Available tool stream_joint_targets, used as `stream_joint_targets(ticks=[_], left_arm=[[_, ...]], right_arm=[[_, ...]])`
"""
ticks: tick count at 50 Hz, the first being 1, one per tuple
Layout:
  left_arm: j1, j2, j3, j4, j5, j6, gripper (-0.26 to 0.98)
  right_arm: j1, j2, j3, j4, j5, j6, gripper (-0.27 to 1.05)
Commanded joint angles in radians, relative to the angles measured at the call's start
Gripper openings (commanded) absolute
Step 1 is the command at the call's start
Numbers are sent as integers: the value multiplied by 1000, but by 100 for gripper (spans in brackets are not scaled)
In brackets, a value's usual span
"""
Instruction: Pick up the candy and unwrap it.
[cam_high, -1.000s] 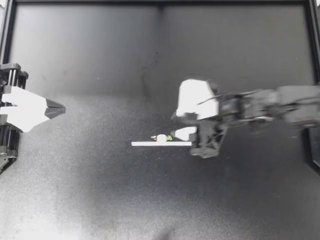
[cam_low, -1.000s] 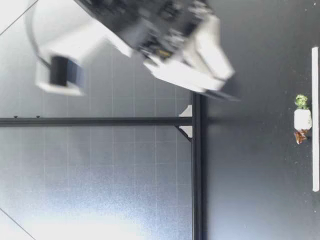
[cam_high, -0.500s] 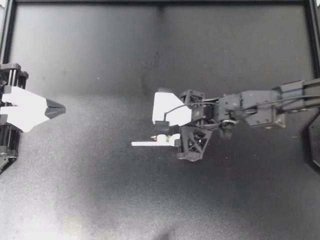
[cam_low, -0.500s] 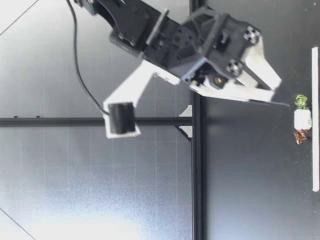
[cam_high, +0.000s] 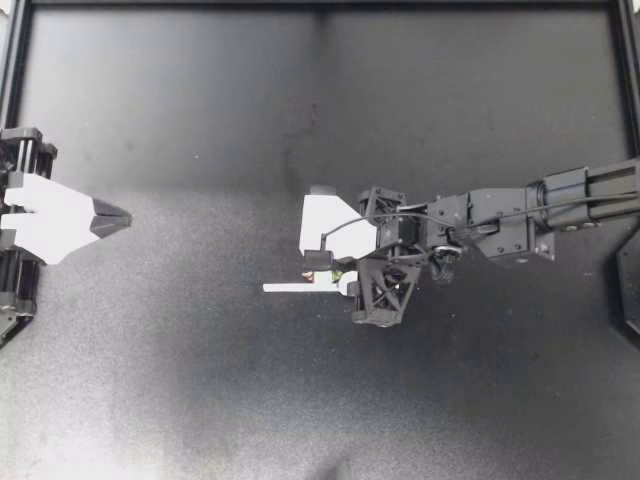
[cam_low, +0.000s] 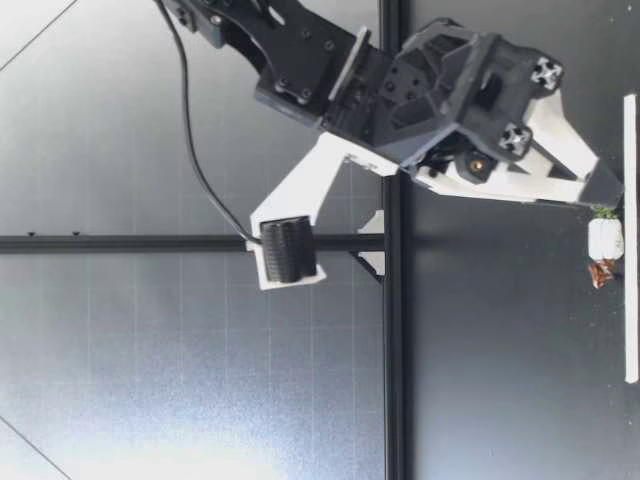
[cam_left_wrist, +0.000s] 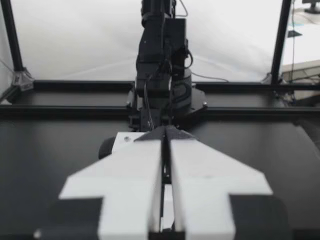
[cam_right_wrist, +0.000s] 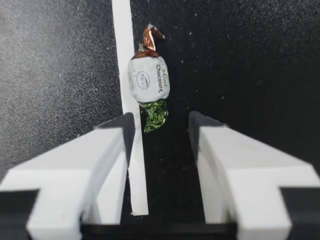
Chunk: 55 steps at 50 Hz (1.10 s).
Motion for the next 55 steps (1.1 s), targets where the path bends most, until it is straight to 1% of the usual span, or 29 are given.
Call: stream_joint_targets(ticks=[1,10,13,24,27,31,39,46,51,55], left_arm=[[2,5,-9,-2,-9,0,-10],[3,5,-8,0,-9,0,-10],[2,5,-9,0,-9,0,-10],[2,5,-9,0,-9,3,-10],[2,5,-8,0,-9,3,-10],[2,8,-8,0,-9,3,-10],[2,48,-6,-2,-9,2,-10],[6,123,-17,0,-9,0,-8],[8,167,-31,0,-11,0,-2],[8,195,-40,-2,-17,0,7]], right_arm=[[5,-8,-23,2,-2,8,39],[5,14,-38,0,2,35,38],[5,18,-38,2,14,37,35],[5,9,-51,2,114,44,-1],[5,-3,-58,2,132,46,-9],[5,-23,-67,2,149,44,-15],[5,-95,-77,2,163,43,-17],[11,-176,-74,-2,167,43,-17],[14,-229,-74,0,175,46,-17],[14,-265,-71,-2,184,44,-17]])
